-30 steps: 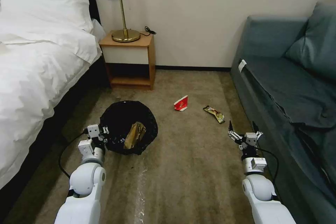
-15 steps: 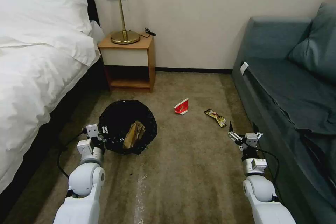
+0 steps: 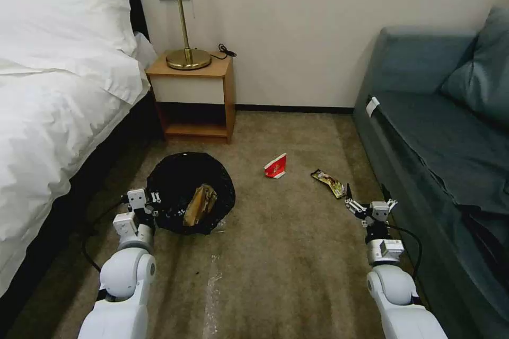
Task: Pick up the trash bin, then pick up the garbage on the floor and place it into the trash bin.
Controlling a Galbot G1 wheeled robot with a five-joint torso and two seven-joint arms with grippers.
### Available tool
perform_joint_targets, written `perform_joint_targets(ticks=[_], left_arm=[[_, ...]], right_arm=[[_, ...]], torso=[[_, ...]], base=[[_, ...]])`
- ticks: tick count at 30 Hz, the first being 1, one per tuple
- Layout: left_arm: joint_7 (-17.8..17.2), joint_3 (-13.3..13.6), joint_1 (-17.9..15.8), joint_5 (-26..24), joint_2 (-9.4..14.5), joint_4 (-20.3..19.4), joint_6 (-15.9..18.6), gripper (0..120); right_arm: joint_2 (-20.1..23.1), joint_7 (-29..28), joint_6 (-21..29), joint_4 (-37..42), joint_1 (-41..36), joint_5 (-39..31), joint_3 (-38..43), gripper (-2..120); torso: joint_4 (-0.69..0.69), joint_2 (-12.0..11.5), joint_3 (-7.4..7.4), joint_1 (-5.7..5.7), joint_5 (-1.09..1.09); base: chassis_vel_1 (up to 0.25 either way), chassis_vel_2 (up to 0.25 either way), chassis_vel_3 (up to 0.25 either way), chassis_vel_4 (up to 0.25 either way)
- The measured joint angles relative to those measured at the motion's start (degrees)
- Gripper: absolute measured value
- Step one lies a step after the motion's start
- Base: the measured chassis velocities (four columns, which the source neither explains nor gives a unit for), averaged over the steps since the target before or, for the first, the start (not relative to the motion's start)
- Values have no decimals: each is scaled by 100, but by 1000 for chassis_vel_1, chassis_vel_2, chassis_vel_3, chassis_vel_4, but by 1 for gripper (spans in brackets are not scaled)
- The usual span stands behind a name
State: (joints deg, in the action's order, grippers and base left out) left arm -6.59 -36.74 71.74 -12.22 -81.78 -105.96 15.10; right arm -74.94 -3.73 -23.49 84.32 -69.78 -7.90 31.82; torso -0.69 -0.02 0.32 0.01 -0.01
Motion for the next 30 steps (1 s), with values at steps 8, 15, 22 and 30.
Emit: perform_joint_targets(ticks=[8, 15, 22, 30], left_arm=[[5, -10, 9, 4, 0, -32, 0, 4], [5, -12, 15, 7, 2, -55, -1, 4], [10, -10, 34, 13, 4, -89, -1, 4], [12, -22, 52, 11, 21, -116, -1, 4]], right_arm=[[-6, 35, -19, -7, 0, -23, 0, 100], [-7, 61, -39, -4, -5, -43, 15, 100], [0, 72, -53, 20, -40, -47, 37, 100], [15, 81, -53, 52, -64, -45, 38, 100]], torso=[[0, 0, 0, 0, 0], [0, 0, 0, 0, 0], [-1, 0, 0, 0, 0], [1, 0, 0, 0, 0]], base=[[-44, 45, 43, -44], [-53, 62, 44, -46], [-90, 68, 81, -80], [-79, 89, 86, -85]])
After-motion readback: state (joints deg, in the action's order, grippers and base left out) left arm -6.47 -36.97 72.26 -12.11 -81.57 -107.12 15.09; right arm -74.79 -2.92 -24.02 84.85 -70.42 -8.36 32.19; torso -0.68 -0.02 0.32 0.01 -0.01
